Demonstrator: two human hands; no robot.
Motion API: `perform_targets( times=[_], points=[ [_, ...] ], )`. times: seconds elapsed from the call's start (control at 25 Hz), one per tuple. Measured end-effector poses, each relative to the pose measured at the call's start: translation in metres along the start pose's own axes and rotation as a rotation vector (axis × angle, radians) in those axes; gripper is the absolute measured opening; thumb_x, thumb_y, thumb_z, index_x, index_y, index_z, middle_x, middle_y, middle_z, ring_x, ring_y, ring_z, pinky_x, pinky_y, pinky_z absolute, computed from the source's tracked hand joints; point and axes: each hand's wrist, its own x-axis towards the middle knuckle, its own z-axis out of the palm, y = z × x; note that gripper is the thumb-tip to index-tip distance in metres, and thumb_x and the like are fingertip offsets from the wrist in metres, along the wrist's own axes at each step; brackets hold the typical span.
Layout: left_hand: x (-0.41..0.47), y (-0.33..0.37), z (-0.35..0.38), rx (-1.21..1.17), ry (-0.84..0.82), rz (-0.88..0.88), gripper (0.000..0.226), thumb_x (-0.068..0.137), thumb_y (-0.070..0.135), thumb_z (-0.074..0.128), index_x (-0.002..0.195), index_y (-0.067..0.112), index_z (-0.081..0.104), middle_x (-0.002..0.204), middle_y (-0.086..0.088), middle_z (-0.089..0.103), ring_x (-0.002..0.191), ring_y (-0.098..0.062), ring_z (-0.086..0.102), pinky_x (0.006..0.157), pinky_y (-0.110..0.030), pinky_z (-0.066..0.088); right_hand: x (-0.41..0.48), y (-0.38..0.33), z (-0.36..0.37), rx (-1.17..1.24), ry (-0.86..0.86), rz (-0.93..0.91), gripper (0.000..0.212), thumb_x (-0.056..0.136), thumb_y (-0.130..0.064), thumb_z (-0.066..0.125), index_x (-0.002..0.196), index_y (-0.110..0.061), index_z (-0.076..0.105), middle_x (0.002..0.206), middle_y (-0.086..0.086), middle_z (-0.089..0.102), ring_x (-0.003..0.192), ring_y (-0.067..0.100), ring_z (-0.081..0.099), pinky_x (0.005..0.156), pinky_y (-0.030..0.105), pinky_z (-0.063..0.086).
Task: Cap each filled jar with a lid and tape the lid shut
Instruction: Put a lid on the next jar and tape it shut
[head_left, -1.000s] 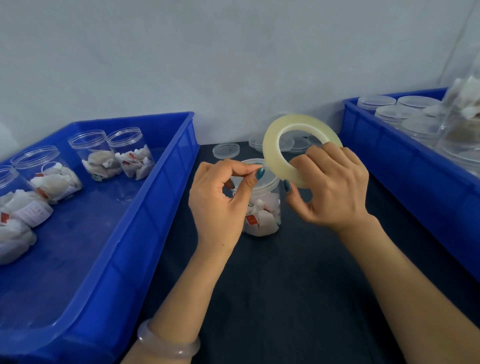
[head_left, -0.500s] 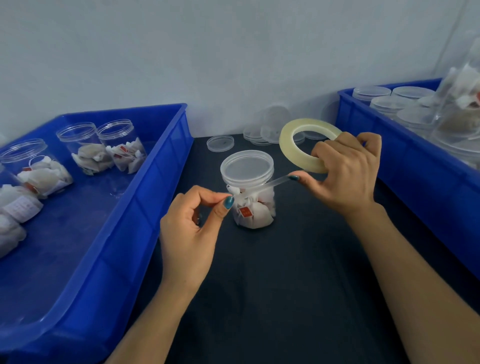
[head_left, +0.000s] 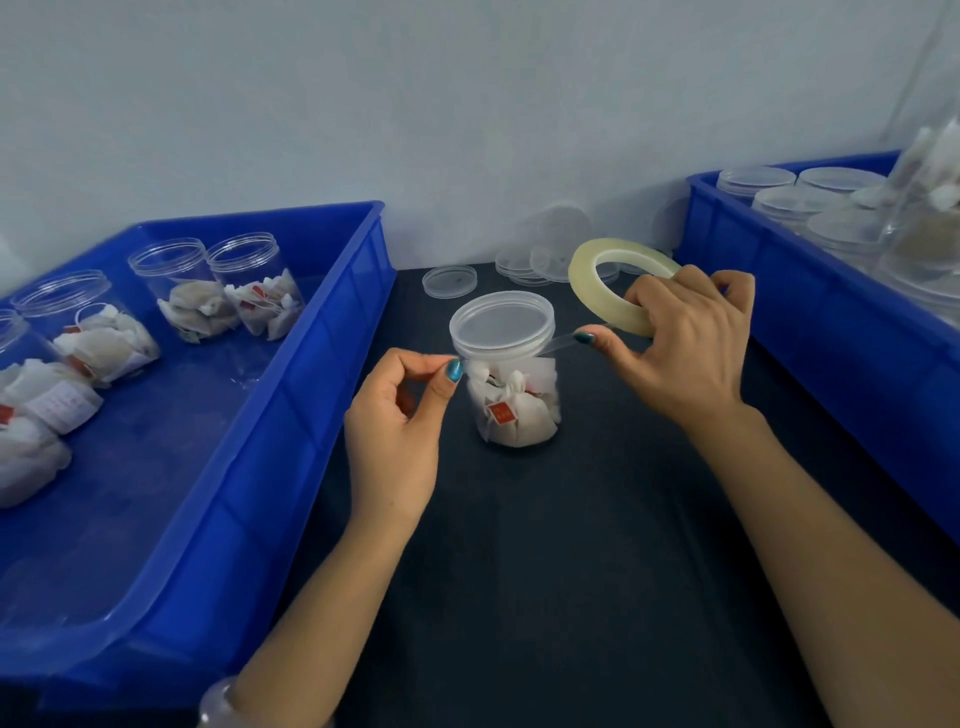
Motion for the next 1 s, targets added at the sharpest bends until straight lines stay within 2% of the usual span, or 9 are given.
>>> perform_targets(
  times=[0.16,0.24,0.36,0.48,0.56,0.64,0.72,0.88,1.0],
  points=[
    [0.003,0.003,0.011,-0.004,-0.009,0.054,0.013,0.096,0.026,0.062,0.095,0.038,0.058,0.093,0.027,0.062,0.086,0.0,0.059,0.074,-0.01,0.045,0.0,-0.001,0.001,0.026,-0.038,0.043,0.071,0.089,-0.077,0.032,0.072,-0.012,0.056,0.067,-0.006,0.043,0.071,0.025,0.051,0.081,0.039,0.028],
    [0.004,0.003,0.014,-0.031,-0.014,0.063,0.009,0.092,0.034,0.064,0.097,0.037,0.057,0.094,0.029,0.061,0.085,-0.001,0.059,0.073,-0.01,0.046,0.0,-0.002,0.002,0.037,-0.05,0.054,0.07,0.089,-0.076,0.033,0.073,-0.012,0.056,0.067,-0.006,0.043,0.071,0.024,0.049,0.08,0.039,0.028],
    [0.003,0.002,0.018,-0.043,0.001,0.034,0.032,0.076,0.058,0.066,0.097,0.037,0.054,0.098,0.02,0.061,0.085,-0.007,0.058,0.073,-0.017,0.048,0.001,-0.007,0.002,0.061,-0.055,0.049,0.067,0.089,-0.075,0.035,0.073,-0.013,0.055,0.067,-0.006,0.043,0.07,0.023,0.048,0.08,0.039,0.027],
    [0.005,-0.001,0.021,-0.02,0.034,-0.008,0.049,0.064,0.066,0.07,0.097,0.038,0.048,0.11,0.015,0.055,0.098,-0.007,0.059,0.084,-0.025,0.052,0.002,-0.009,0.002,0.069,-0.075,0.048,0.067,0.089,-0.075,0.034,0.074,-0.014,0.056,0.066,-0.005,0.044,0.069,0.023,0.048,0.08,0.039,0.028],
    [0.01,-0.006,0.021,-0.153,-0.015,-0.081,0.057,0.059,0.061,0.076,0.1,0.034,0.046,0.128,0.008,0.054,0.113,-0.009,0.06,0.096,-0.03,0.052,0.001,-0.009,0.002,0.067,-0.089,0.062,0.068,0.088,-0.076,0.033,0.076,-0.014,0.058,0.067,-0.005,0.045,0.07,0.023,0.049,0.08,0.039,0.028],
    [0.017,-0.012,0.021,-0.283,-0.117,-0.116,0.063,0.061,0.052,0.081,0.109,0.03,0.047,0.141,0.005,0.052,0.124,-0.008,0.058,0.103,-0.028,0.049,0.002,-0.009,0.002,0.071,-0.094,0.079,0.07,0.088,-0.076,0.032,0.077,-0.013,0.059,0.067,-0.004,0.046,0.07,0.023,0.049,0.08,0.039,0.028],
    [0.024,-0.017,0.02,-0.378,-0.219,-0.158,0.067,0.063,0.043,0.083,0.119,0.026,0.051,0.135,0.007,0.06,0.124,-0.006,0.058,0.102,-0.024,0.049,0.002,-0.01,0.002,0.087,-0.098,0.088,0.071,0.088,-0.076,0.031,0.078,-0.012,0.061,0.067,-0.005,0.045,0.069,0.021,0.046,0.08,0.039,0.028],
    [0.04,-0.027,0.019,-0.472,-0.347,-0.274,0.069,0.059,0.037,0.085,0.122,0.024,0.059,0.123,0.007,0.069,0.119,-0.009,0.063,0.1,-0.029,0.052,0.003,-0.01,0.001,0.107,-0.131,0.095,0.07,0.088,-0.076,0.032,0.08,-0.013,0.061,0.067,-0.006,0.044,0.07,0.015,0.04,0.08,0.038,0.028],
    [0.048,-0.033,0.019,-0.605,-0.441,-0.366,0.057,0.072,0.027,0.076,0.126,0.018,0.059,0.121,0.003,0.071,0.117,-0.014,0.064,0.096,-0.028,0.053,0.002,-0.01,0.001,0.12,-0.155,0.1,0.07,0.087,-0.077,0.031,0.08,-0.014,0.06,0.067,-0.006,0.044,0.069,0.015,0.041,0.08,0.038,0.028]
  ],
)
